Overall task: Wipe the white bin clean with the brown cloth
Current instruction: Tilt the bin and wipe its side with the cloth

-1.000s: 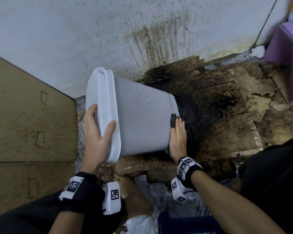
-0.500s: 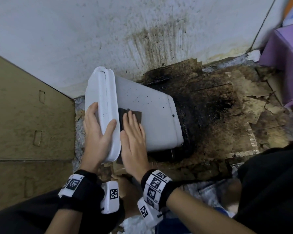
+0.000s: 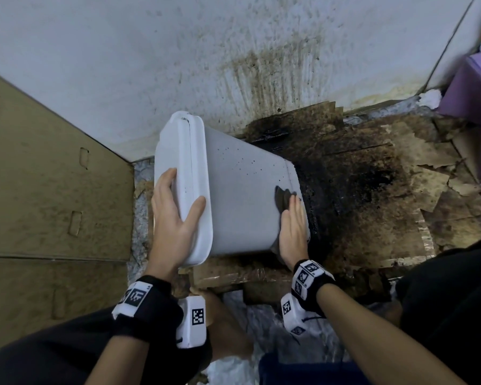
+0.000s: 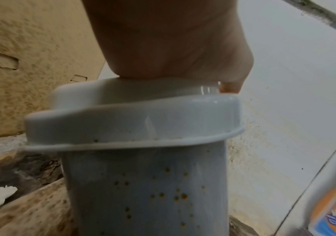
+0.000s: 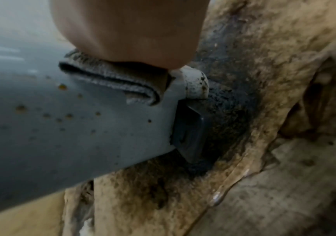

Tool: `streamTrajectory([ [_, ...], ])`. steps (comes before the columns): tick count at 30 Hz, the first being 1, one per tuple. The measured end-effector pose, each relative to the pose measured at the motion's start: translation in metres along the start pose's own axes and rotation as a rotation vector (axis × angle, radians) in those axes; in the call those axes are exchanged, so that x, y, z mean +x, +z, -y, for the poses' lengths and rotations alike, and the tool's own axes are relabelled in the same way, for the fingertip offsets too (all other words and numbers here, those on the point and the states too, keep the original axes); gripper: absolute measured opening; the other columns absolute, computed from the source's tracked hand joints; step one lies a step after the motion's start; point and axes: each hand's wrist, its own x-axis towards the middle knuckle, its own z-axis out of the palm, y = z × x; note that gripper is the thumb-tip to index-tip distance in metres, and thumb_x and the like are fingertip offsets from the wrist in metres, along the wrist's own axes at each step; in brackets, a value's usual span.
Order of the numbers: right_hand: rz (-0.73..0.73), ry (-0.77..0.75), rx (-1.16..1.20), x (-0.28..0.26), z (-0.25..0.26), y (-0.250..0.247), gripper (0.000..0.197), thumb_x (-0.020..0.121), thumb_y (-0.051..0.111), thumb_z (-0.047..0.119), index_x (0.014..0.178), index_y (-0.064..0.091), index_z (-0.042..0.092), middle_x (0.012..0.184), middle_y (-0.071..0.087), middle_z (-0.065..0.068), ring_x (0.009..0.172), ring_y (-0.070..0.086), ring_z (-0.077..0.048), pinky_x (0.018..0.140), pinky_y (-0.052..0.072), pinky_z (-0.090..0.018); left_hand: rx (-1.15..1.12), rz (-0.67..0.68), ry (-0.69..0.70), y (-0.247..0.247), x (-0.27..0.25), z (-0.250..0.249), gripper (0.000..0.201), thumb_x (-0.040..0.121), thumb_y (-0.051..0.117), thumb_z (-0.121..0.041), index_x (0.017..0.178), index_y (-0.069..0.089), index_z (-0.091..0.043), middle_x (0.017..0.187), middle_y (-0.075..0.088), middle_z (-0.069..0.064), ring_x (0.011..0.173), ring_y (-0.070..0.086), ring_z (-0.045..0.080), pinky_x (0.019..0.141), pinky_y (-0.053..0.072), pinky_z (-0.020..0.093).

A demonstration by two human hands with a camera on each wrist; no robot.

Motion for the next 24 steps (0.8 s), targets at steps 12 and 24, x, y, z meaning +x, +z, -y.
streamTrajectory([
  [12, -0.011, -0.077, -0.035, -0.018, 0.027, 0.015, 0.062, 0.104, 0.022, 0.038, 0.162, 0.015, 0.018, 0.17, 0.007, 0.004, 0.156, 0.002, -0.003, 0.128, 0.0, -0.034, 0.032, 0.0, 0.004, 0.0, -0.001, -0.001, 0.077, 0.096, 0.053, -0.05, 0.16, 0.027, -0.017, 0.164, 0.028, -0.002, 0.152, 0.022, 0.016, 0.127, 0.022, 0.047],
  [24, 0.04, -0.481, 0.005, -0.06, 0.119, 0.035, 0.05, 0.106, 0.04, 0.022, 0.156, 0.038, 0.014, 0.166, 0.031, 0.001, 0.154, 0.02, -0.005, 0.127, 0.013, -0.04, 0.058, -0.003, 0.008, 0.003, -0.001, -0.004, 0.075, 0.099, 0.054, -0.045, 0.161, 0.025, -0.016, 0.165, 0.027, 0.0, 0.153, 0.021, 0.014, 0.128, 0.02, 0.046],
])
